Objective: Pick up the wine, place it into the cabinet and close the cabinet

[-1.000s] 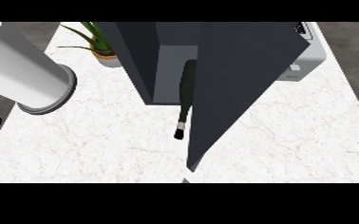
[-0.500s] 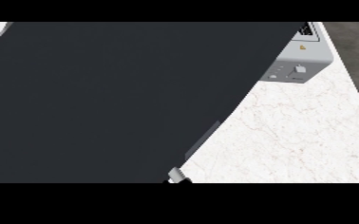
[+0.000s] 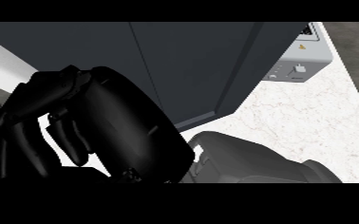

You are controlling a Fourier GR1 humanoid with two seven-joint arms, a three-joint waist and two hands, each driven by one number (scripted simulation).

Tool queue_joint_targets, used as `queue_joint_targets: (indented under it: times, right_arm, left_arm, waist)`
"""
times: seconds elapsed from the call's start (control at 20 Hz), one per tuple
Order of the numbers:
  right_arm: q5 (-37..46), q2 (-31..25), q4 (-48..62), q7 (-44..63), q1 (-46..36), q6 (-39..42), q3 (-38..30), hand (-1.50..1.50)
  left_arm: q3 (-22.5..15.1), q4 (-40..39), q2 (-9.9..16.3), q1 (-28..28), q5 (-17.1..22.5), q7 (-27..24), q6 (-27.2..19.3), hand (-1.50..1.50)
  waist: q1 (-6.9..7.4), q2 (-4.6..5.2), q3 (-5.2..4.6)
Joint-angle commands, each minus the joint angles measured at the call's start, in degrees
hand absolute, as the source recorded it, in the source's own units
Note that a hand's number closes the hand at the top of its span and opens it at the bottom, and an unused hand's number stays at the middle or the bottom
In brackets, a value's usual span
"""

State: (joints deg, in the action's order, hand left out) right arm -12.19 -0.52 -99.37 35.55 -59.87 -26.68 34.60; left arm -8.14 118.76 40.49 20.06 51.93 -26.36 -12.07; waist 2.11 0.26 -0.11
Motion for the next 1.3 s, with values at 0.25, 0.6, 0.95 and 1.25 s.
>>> queue_joint_targets:
  times: [0.25, 0.6, 0.95, 1.25]
  right_arm:
    - [0.74, 0.51, 21.92, -7.65, -11.70, 4.04, -7.46, 1.50]
    - [-1.73, -1.15, 33.30, -17.74, -9.39, 14.14, -16.69, 1.50]
    - [1.45, 0.52, 39.50, -22.22, -10.03, 13.11, -17.10, 1.50]
    - [3.72, -3.13, 44.94, -24.86, -12.00, 16.67, -17.01, 1.50]
  left_arm:
    - [-0.43, -1.18, -3.11, 2.81, -3.38, -1.26, 3.21, -1.50]
    - [2.65, -1.34, -3.77, -0.34, -3.16, 2.10, 2.02, -1.50]
    - [3.74, -0.98, -4.11, -1.90, -2.82, 4.79, 1.97, -1.50]
    - [2.90, -1.95, -5.13, -3.46, -3.88, 4.87, 1.60, -1.50]
  waist:
    - [-0.44, -0.14, 0.03]
    - [-0.71, 0.01, 0.08]
    - [-0.90, -0.02, 0.06]
    - [-0.48, 0.32, 0.01]
